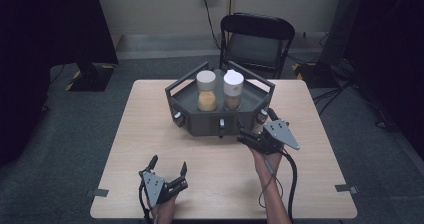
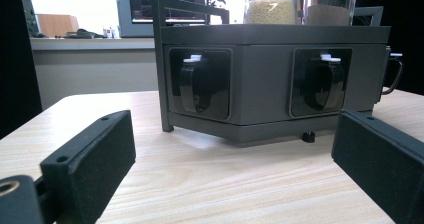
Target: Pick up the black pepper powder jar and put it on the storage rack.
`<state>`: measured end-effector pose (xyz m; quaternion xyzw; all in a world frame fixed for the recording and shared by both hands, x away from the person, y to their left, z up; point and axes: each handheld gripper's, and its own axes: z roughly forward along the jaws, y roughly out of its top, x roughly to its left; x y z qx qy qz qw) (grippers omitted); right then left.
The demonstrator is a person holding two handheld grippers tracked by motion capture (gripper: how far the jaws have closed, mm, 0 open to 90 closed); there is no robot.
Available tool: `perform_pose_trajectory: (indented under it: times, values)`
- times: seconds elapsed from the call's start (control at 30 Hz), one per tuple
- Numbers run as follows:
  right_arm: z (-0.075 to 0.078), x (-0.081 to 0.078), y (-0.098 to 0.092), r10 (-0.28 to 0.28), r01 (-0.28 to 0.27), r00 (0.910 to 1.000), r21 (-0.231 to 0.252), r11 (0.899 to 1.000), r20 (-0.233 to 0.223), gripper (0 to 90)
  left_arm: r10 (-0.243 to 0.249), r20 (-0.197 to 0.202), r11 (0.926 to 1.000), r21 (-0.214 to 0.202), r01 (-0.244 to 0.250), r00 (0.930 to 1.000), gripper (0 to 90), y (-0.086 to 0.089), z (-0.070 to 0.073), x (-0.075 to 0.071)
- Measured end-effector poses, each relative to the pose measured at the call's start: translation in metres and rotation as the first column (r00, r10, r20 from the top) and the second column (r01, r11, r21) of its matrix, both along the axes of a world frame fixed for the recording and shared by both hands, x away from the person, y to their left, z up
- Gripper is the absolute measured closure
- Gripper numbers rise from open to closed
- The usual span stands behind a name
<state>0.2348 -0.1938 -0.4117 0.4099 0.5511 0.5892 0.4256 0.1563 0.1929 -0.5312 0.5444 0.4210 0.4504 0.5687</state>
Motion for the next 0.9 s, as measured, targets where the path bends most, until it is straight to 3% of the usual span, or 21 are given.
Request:
perform_pose_trajectory:
  times: [0.3, 0.63, 0.9]
  values:
    - [-0.007, -0.019, -0.003, -0.027, 0.027, 0.9994, -0.003, 1.0, 0.02, 0.1, 0.0, 0.0, 1.0, 0.0, 0.0, 1.0, 3.3, 0.0, 0.0, 0.0]
    - [-0.012, -0.03, -0.005, -0.03, 0.03, 0.9995, -0.027, 0.999, 0.007, 0.0, 0.0, 0.0, 1.0, 0.0, 0.0, 1.0, 3.2, 0.0, 0.0, 0.0]
    - [-0.024, -0.05, -0.004, -0.049, 0.049, 0.9988, -0.019, 0.999, 0.008, 0.0, 0.0, 0.0, 1.0, 0.0, 0.0, 1.0, 3.3, 0.0, 0.0, 0.0]
